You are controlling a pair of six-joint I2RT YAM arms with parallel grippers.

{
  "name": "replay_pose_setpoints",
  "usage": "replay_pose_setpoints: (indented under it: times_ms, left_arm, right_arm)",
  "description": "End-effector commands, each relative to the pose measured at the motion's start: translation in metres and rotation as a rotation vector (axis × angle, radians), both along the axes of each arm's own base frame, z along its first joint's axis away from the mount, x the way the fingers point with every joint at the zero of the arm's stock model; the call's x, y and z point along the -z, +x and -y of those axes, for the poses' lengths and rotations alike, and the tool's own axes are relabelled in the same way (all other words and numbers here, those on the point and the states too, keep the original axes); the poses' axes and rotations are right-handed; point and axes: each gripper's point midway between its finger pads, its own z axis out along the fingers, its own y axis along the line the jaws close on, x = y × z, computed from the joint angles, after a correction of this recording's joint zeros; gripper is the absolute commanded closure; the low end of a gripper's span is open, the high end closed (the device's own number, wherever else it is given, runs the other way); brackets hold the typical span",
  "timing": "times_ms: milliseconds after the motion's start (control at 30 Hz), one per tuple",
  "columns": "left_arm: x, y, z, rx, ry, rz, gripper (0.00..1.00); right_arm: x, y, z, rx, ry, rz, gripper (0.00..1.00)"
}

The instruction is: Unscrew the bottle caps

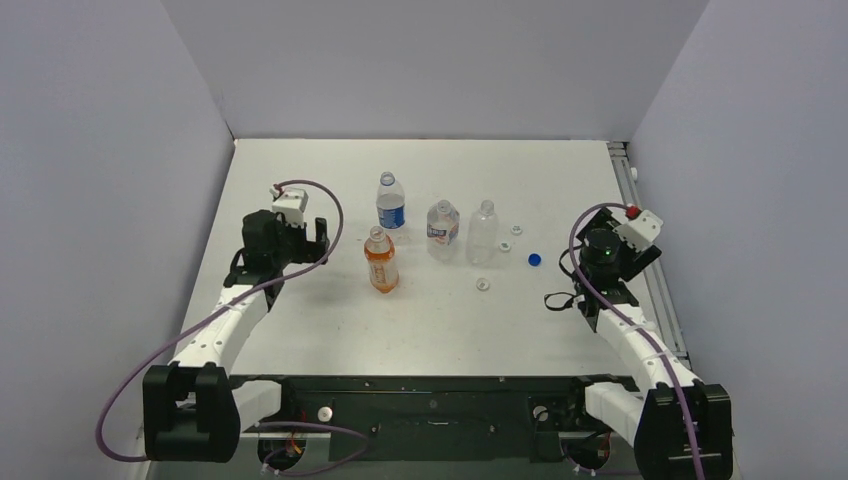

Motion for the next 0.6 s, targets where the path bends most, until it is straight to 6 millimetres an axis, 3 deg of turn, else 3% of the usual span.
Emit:
replay_pose_setpoints:
  times_ms: [0, 233, 400, 567]
  left_arm:
    - [-0.016, 0.024, -0.008, -0.024, -0.030, 0.184, 0.03]
    - [0.021, 0.034, -0.013, -0.082, -0.094, 0.283, 0.03]
    - [0.022, 0.033, -0.017, -0.086, -0.074, 0.378, 0.03]
    - [0.031, 0.018, -0.015, -0.070, -0.079, 0.444, 0.03]
  right_arm:
    - [-0.032, 0.000, 0.028, 0.096, -0.102, 0.147, 0.15]
    - [0.000, 0.006, 0.022, 0.001, -0.120, 0.089, 0.15]
    - [0.024, 0.007, 0.016, -0.050, -0.133, 0.066, 0.15]
    - [0.033, 0.009, 0.013, -0.062, -0.121, 0.095, 0.15]
